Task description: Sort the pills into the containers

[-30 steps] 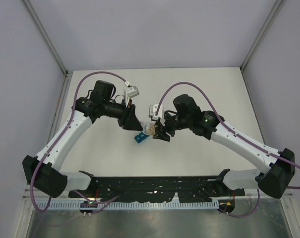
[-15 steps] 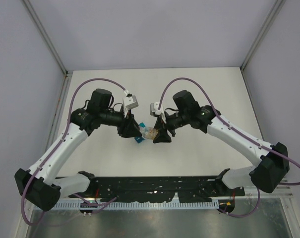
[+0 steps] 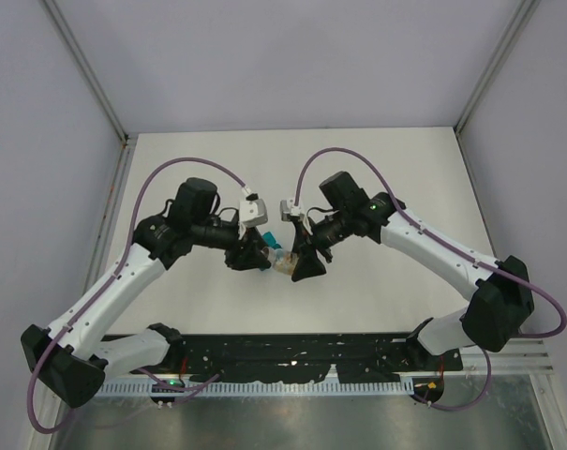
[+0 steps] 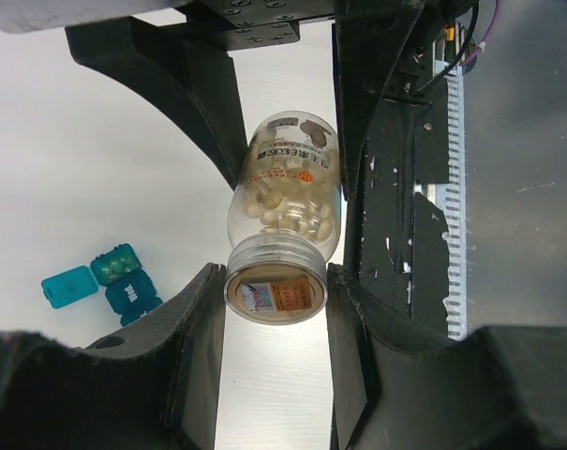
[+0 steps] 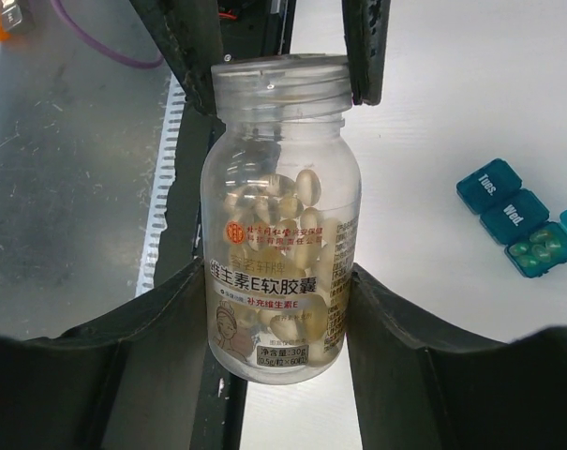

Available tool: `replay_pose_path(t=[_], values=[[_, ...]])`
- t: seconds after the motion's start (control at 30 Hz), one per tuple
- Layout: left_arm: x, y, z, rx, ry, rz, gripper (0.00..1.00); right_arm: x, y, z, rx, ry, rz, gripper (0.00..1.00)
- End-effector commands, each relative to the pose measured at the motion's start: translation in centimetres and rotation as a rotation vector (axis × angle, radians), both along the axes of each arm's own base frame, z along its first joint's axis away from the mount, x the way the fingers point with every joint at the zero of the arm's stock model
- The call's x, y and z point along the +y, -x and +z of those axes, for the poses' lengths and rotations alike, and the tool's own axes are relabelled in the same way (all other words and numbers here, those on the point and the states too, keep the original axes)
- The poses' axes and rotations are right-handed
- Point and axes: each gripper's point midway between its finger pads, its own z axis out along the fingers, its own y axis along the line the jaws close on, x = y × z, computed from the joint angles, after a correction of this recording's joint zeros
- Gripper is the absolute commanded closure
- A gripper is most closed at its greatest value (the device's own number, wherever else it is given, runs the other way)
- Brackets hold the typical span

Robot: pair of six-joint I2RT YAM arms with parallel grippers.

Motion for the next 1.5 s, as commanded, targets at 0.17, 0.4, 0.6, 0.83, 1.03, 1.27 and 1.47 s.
replay_pose_path(t=[0.17, 0.4, 0.6, 0.83, 1.03, 1.27, 1.47], values=[[-1.1, -2.0, 2.4, -0.161, 0.056, 0.016, 0.39, 1.4, 0.3, 3.4, -0.081, -0.120, 0.065, 0.94], [-0.4, -3.3, 3.9, -0.109, 0.070, 0.156, 0.08, 1.2, -1.2, 3.1, -0.173, -0.088, -0.032, 0.94], [1.1, -4.9, 5.2, 0.026, 0.097, 0.314, 0.01, 1.0, -2.6, 3.5, -0.285, -0.064, -0.123, 0.94], [1.6, -5.6, 6.1, 0.269, 0.127, 0.405, 0.01, 0.8, -5.4, 4.1, -0.426, -0.030, -0.283, 0.94], [0.8, -5.7, 5.5, 0.404, 0.127, 0.400, 0.08, 0.7, -7.1, 4.7, -0.488, -0.010, -0.384, 0.95], [0.3, -6.1, 4.8, 0.453, 0.124, 0.394, 0.21, 0.5, -7.5, 5.0, -0.514, -0.011, -0.414, 0.94], [0.0, -6.3, 4.3, 0.476, 0.118, 0.382, 0.40, 0.5, -7.4, 4.7, -0.512, -0.007, -0.411, 0.95]])
